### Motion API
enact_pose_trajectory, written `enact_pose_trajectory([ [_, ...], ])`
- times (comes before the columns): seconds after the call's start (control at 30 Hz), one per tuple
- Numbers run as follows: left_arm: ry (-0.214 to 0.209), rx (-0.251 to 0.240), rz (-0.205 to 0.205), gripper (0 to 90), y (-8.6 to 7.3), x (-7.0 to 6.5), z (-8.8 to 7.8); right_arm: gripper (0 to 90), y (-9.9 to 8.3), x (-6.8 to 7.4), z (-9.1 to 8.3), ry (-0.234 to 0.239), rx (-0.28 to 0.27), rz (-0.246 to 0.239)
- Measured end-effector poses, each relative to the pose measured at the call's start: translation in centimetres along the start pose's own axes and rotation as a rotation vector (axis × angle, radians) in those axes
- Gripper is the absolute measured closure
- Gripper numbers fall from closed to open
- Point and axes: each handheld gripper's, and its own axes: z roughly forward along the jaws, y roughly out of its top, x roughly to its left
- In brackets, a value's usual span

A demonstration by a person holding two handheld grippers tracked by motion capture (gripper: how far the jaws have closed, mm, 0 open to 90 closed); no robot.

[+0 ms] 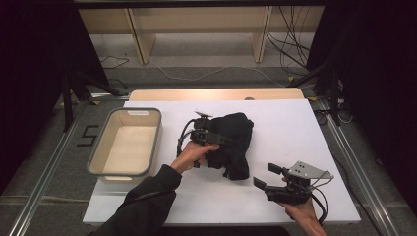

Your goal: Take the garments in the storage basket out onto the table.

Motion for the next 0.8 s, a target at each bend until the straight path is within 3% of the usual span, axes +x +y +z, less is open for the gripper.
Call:
enact_pose_trajectory([
  [0.47, -0.019, -0.010, -0.007, 21.6, 0.3, -0.1, -1.7, 23.3, 0.0, 0.0, 0.0, 0.001, 0.002, 0.003],
  [0.8, -0.038, -0.049, -0.008, 15.4, 0.3, -0.1, -3.6, 23.3, 0.0, -0.1, 0.0, -0.001, -0.003, 0.008],
])
